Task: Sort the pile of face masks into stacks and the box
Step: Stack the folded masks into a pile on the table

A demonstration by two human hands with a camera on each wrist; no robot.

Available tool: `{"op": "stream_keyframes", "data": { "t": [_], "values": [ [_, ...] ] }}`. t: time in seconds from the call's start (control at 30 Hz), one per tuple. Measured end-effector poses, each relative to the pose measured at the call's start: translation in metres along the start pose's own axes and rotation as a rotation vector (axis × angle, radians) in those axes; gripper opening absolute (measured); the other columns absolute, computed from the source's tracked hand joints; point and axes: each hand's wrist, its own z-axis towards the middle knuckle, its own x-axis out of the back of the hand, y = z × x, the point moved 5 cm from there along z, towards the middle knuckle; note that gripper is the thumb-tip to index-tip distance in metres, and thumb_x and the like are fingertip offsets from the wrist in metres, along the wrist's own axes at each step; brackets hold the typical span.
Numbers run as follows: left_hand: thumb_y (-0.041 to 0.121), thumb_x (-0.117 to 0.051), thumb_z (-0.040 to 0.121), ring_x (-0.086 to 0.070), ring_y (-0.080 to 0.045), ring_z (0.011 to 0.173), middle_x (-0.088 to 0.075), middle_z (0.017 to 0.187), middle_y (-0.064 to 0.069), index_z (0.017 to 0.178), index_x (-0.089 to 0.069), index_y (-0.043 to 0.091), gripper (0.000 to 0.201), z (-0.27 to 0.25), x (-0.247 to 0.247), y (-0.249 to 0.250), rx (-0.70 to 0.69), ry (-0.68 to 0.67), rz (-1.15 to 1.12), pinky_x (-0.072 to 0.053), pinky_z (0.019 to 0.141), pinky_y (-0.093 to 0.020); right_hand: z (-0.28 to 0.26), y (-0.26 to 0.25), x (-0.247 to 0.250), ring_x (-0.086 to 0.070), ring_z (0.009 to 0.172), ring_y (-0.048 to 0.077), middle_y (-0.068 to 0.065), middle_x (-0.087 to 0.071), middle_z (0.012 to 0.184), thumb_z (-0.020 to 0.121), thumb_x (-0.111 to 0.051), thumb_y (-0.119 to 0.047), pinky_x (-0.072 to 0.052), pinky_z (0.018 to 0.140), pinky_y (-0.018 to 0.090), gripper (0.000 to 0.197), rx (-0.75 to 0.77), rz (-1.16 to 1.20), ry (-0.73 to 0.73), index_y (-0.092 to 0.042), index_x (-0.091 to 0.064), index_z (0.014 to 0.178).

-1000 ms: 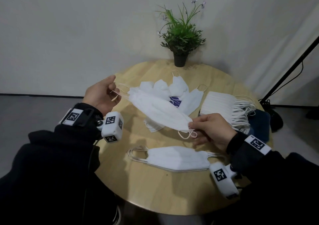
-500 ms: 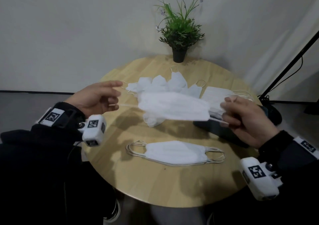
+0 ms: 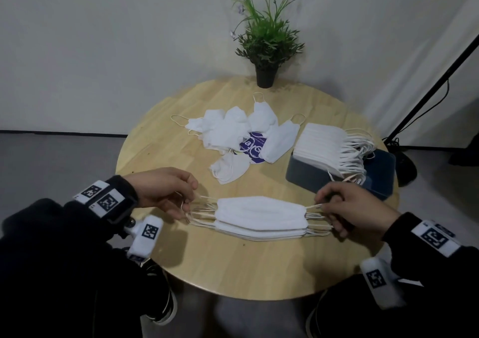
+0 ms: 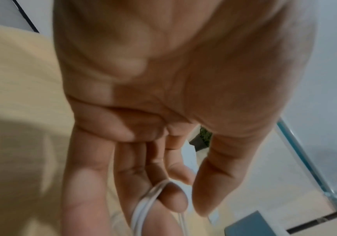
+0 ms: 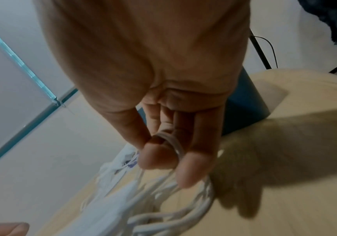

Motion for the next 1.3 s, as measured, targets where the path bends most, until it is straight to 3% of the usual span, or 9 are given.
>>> {"op": "stream_keyframes", "data": {
  "t": [0.17,0.27,0.4,0.47,0.57,0.67,0.8,0.97,1.3],
  "values": [
    [-0.008,-0.055,0.095,-0.064,-0.025,0.066,-0.057,0.073,-0.014,0.101,-0.052,0.007,0.017,0.009,-0.014,-0.01,0.033,-0.017,0.019,-0.064,0.063,-0.043,0.003,0.009,-0.01,-0.053,0.046,0.026,0.013,-0.053,0.059,0.096,-0.058,0.005,-0.05,0.048,0.039,0.012,-0.088,-0.053,-0.02,-0.005,-0.063,0.102],
    [0.005,-0.065,0.093,-0.064,-0.026,0.069,-0.065,0.075,-0.015,0.101,-0.058,0.008,0.011,0.007,-0.011,-0.008,0.018,0.037,0.168,-0.058,0.059,-0.038,0.002,0.005,-0.011,-0.058,0.05,0.023,0.012,-0.06,0.064,0.091,-0.068,0.002,-0.052,0.051,0.037,0.013,-0.081,-0.073,-0.038,-0.006,-0.066,0.101],
    [0.053,-0.086,0.07,-0.067,-0.015,0.079,-0.074,0.093,0.006,0.099,-0.065,0.025,0.045,0.005,-0.009,0.011,-0.169,0.263,0.605,-0.054,0.074,-0.034,0.0,-0.019,-0.009,-0.065,0.08,0.003,-0.007,-0.07,0.094,0.076,-0.089,-0.036,-0.048,0.07,0.015,0.03,0.163,-0.475,0.073,-0.025,-0.07,0.098],
    [0.06,-0.086,0.068,-0.064,-0.008,0.093,-0.063,0.107,0.013,0.105,-0.061,0.035,0.052,0.0,-0.028,0.024,-0.321,0.327,0.804,-0.054,0.085,-0.036,0.001,-0.03,-0.019,-0.061,0.1,0.002,-0.012,-0.062,0.114,0.069,-0.088,-0.05,-0.048,0.085,0.018,0.054,0.286,-0.629,0.095,-0.03,-0.067,0.114],
    [0.055,-0.087,0.067,-0.057,-0.009,0.103,-0.053,0.123,0.015,0.122,-0.049,0.039,0.069,0.001,-0.073,0.027,-0.507,0.171,0.937,-0.051,0.088,-0.036,0.004,-0.033,-0.047,-0.051,0.121,0.003,-0.014,-0.051,0.138,0.062,-0.088,-0.055,-0.042,0.101,0.021,0.097,0.399,-0.723,-0.055,-0.029,-0.049,0.147],
    [0.042,-0.083,0.07,-0.051,-0.012,0.104,-0.047,0.125,0.016,0.127,-0.038,0.042,0.073,0.01,-0.1,0.018,-0.534,0.085,1.104,-0.048,0.084,-0.034,0.009,-0.027,-0.071,-0.045,0.133,0.009,-0.011,-0.043,0.152,0.063,-0.088,-0.046,-0.038,0.11,0.024,0.113,0.416,-0.821,-0.153,-0.031,-0.029,0.159],
    [0.028,-0.076,0.073,-0.05,-0.016,0.098,-0.047,0.112,0.015,0.126,-0.036,0.038,0.067,0.016,-0.101,0.019,-0.553,0.088,1.157,-0.051,0.083,-0.042,0.014,-0.022,-0.084,-0.044,0.134,0.016,-0.006,-0.043,0.151,0.071,-0.085,-0.031,-0.041,0.111,0.031,0.11,0.411,-0.88,-0.165,-0.03,-0.023,0.161],
    [0.032,-0.075,0.071,-0.053,-0.018,0.095,-0.049,0.116,0.014,0.119,-0.038,0.036,0.061,0.017,-0.103,0.018,-0.645,0.12,1.219,-0.052,0.075,-0.041,0.017,-0.024,-0.082,-0.052,0.129,0.02,-0.003,-0.054,0.142,0.078,-0.077,-0.022,-0.046,0.106,0.033,0.09,0.446,-0.884,-0.098,-0.027,-0.033,0.156],
    [0.031,-0.076,0.073,-0.048,-0.017,0.093,-0.051,0.109,0.009,0.117,-0.037,0.033,0.059,0.018,-0.107,0.015,-0.617,0.101,1.161,-0.05,0.078,-0.042,0.018,-0.021,-0.08,-0.054,0.124,0.017,-0.007,-0.056,0.138,0.069,-0.083,-0.03,-0.047,0.103,0.03,0.097,0.455,-0.844,-0.091,-0.029,-0.037,0.154]
  ]
}}
